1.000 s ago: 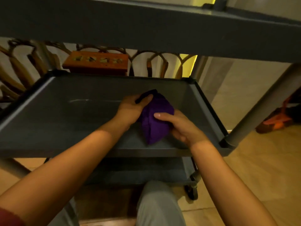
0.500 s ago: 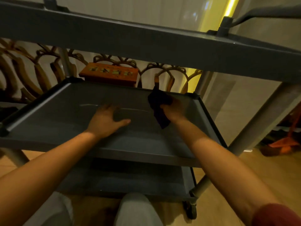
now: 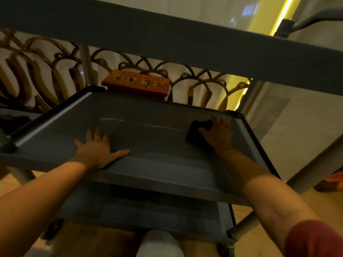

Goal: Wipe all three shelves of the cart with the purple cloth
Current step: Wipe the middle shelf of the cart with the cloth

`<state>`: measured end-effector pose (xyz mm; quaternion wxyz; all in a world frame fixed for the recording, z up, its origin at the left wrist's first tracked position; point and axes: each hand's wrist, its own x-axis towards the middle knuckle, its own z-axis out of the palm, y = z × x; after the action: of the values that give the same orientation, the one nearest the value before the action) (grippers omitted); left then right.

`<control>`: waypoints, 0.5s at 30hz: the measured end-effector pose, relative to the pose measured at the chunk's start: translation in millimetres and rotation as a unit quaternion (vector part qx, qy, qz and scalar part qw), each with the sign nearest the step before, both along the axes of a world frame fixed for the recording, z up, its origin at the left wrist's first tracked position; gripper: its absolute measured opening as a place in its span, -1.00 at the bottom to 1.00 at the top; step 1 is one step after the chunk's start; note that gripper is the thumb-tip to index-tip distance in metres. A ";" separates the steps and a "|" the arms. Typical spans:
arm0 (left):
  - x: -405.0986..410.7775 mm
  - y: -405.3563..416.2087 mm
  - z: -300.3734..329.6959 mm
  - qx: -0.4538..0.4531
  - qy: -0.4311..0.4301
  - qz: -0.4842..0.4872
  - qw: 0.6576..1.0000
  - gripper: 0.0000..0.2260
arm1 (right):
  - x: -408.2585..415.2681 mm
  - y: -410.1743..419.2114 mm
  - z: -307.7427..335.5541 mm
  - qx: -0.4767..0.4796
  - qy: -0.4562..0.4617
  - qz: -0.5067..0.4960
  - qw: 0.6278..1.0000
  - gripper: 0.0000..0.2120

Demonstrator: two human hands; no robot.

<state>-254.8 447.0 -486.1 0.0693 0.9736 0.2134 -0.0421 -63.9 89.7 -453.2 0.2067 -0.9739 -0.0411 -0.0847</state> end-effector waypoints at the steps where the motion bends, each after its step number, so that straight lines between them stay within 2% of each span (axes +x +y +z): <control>1: 3.8 -1.6 0.7 0.000 0.012 -0.001 1.000 0.22 | 5.5 0.8 -1.1 0.027 0.019 -0.011 0.999 -0.33; 2: 7.8 -5.3 1.0 -0.003 0.022 -0.005 1.000 0.22 | 9.3 2.0 -4.5 0.049 0.037 -0.021 0.998 -0.36; 4: 14.5 -14.6 -1.9 -0.014 0.031 -0.008 0.999 0.22 | 9.3 6.2 -12.1 0.025 0.043 -0.009 0.999 -0.42; 7: 19.9 -19.5 -4.3 -0.033 0.022 -0.004 0.999 0.21 | 12.3 1.8 -12.4 -0.009 -0.012 0.046 0.999 -0.54; 10: 19.5 -10.3 -2.8 -0.032 0.027 -0.019 0.999 0.22 | 31.6 -26.3 -0.7 0.040 -0.044 -0.034 0.998 -0.67; 12: 18.0 2.6 -3.3 -0.014 0.054 -0.035 0.998 0.25 | 40.5 -42.0 -0.7 0.064 -0.008 -0.095 0.993 -0.63; 13: 16.1 7.7 -4.4 -0.003 0.076 -0.042 0.996 0.27 | 40.0 -42.0 -4.3 0.072 0.012 -0.104 0.992 -0.59; 15: 14.3 11.8 -11.0 0.009 0.102 -0.049 0.994 0.28 | 36.0 -29.6 -12.2 0.098 -0.003 -0.095 0.991 -0.58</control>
<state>-240.5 458.8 -497.1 0.0364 0.9741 0.1718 -0.1427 -27.9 60.1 -465.4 0.2920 -0.9482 0.0596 -0.1101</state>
